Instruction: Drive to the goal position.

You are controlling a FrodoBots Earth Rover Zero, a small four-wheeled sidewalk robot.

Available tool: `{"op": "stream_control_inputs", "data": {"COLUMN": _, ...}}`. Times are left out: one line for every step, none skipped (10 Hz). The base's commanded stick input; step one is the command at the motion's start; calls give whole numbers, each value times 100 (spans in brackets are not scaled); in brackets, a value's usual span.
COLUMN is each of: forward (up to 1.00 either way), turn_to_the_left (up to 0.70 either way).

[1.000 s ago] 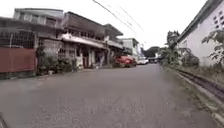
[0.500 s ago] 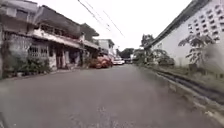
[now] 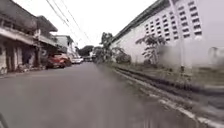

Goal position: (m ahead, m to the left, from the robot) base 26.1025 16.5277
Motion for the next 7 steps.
{"op": "stream_control_inputs", "data": {"forward": 0, "turn_to_the_left": 0}}
{"op": "stream_control_inputs", "data": {"forward": 0, "turn_to_the_left": 0}}
{"op": "stream_control_inputs", "data": {"forward": 0, "turn_to_the_left": 0}}
{"op": "stream_control_inputs", "data": {"forward": 0, "turn_to_the_left": 0}}
{"op": "stream_control_inputs", "data": {"forward": 0, "turn_to_the_left": 0}}
{"op": "stream_control_inputs", "data": {"forward": 0, "turn_to_the_left": 0}}
{"op": "stream_control_inputs", "data": {"forward": 0, "turn_to_the_left": 0}}
